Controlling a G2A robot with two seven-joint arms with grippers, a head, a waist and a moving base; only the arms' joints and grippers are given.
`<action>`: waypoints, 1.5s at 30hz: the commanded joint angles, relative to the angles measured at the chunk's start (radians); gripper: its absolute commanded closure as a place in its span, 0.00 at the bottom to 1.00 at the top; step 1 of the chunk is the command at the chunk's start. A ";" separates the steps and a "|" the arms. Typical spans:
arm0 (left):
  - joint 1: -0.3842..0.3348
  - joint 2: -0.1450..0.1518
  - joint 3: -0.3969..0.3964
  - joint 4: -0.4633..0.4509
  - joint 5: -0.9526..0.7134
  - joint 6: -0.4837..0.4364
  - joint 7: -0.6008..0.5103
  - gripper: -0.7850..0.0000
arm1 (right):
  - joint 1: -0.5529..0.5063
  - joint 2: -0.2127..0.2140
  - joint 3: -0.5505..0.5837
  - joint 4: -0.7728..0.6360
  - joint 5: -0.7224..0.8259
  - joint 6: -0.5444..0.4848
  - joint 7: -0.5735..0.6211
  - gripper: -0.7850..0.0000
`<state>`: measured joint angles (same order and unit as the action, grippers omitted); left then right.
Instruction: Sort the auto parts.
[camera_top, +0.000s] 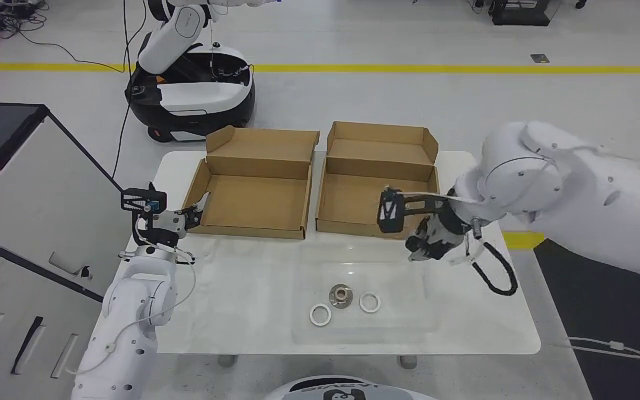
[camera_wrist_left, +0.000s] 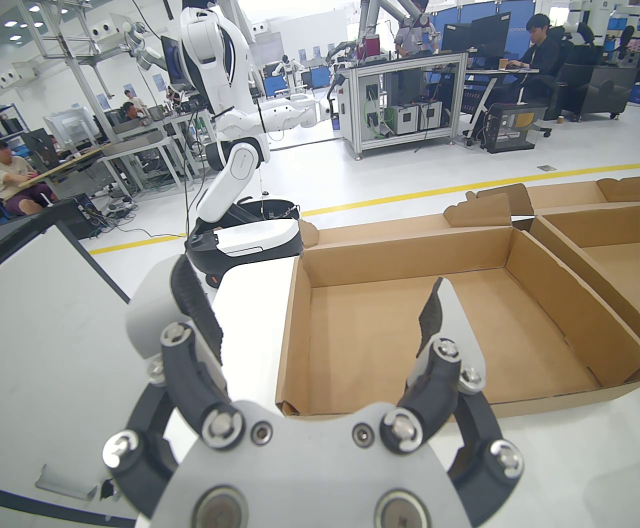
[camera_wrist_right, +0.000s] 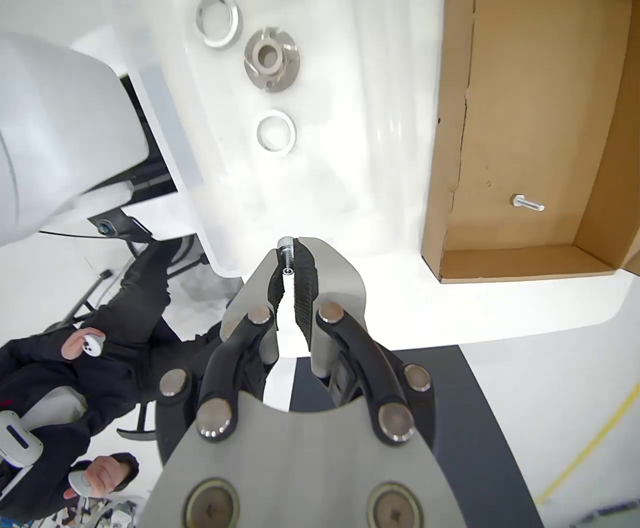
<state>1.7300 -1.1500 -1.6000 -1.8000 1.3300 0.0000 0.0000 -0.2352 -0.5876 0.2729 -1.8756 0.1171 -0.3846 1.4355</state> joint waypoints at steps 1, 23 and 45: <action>0.000 0.000 0.000 0.000 0.000 0.000 0.000 0.00 | -0.012 0.013 0.011 0.041 0.064 -0.037 -0.037 1.00; 0.000 0.000 0.000 0.000 0.000 0.000 0.000 0.00 | -0.069 0.053 0.019 0.109 0.246 -0.157 -0.181 1.00; 0.000 0.000 0.000 0.000 0.000 0.000 0.000 0.00 | -0.165 0.102 0.277 0.165 1.037 -0.123 -0.123 1.00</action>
<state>1.7300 -1.1500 -1.6000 -1.8000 1.3300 0.0000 0.0000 -0.3961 -0.4808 0.5341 -1.7061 1.1264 -0.5139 1.3067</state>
